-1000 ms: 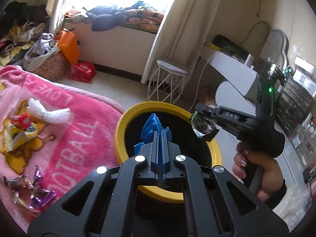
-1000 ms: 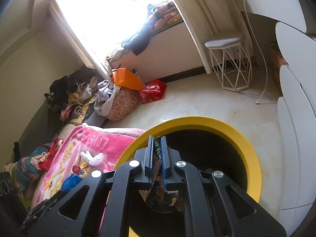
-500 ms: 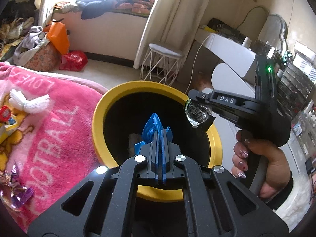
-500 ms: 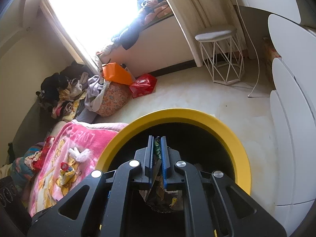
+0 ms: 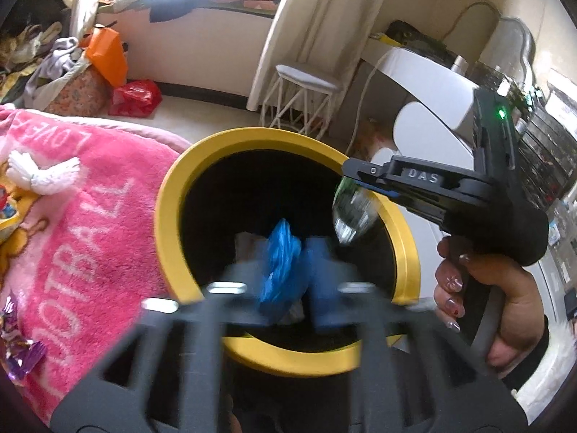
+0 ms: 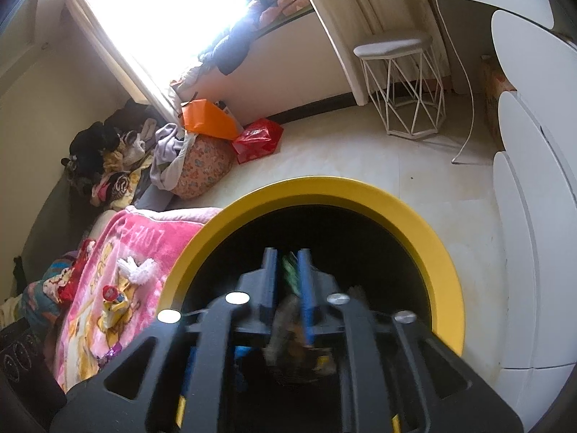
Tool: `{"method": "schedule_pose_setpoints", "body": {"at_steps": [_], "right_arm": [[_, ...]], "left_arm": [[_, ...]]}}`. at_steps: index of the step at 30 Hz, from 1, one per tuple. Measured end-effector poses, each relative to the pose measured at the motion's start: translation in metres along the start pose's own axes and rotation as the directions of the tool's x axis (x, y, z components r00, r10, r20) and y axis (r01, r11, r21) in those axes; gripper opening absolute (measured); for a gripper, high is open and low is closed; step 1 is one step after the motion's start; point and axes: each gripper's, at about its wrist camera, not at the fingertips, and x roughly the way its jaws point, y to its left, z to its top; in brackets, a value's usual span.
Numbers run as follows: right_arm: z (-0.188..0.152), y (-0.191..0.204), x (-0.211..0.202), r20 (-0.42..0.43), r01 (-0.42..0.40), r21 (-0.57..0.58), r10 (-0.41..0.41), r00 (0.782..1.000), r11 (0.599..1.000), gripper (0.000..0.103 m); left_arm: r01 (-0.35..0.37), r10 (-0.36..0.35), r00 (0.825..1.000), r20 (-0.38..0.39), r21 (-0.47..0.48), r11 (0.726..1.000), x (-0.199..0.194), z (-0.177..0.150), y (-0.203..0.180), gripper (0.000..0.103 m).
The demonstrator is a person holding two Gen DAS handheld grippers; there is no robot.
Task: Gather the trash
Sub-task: 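Open both tools to drop the wrapper and glove into the bin, then move both tools back to the wrappers and chip bag on the blanket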
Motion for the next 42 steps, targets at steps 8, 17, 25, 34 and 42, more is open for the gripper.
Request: {"method": "schedule_pose_setpoints", "body": {"at_steps": [8,17,25,34,42], "right_arm": [[0.003,0.003,-0.005,0.03,-0.006,0.002,0.006,1.0,1.0,0.047],[0.005,0.02,-0.009,0.048,-0.018,-0.055,0.021,0.999,0.998,0.049],[0.002,0.036,-0.013,0.055,-0.026,-0.097,0.032,0.998,0.995,0.05],[-0.006,0.07,-0.012,0.041,-0.053,-0.183,0.062,0.997,0.982,0.05],[-0.016,0.098,-0.011,0.024,-0.085,-0.262,0.094,0.995,0.961,0.052]], "left_arm": [[-0.051,0.056,0.995,0.088,-0.06,0.997,-0.029,0.004,0.016,0.092],[-0.102,0.111,0.984,0.14,-0.071,0.992,-0.05,0.006,0.025,0.092],[-0.13,0.147,0.974,0.17,-0.106,0.986,-0.065,0.004,0.038,0.092],[-0.181,0.21,0.957,0.202,-0.151,0.972,-0.083,0.002,0.058,0.092],[-0.262,0.308,0.918,0.251,-0.2,0.944,-0.107,0.003,0.08,0.092]]}}
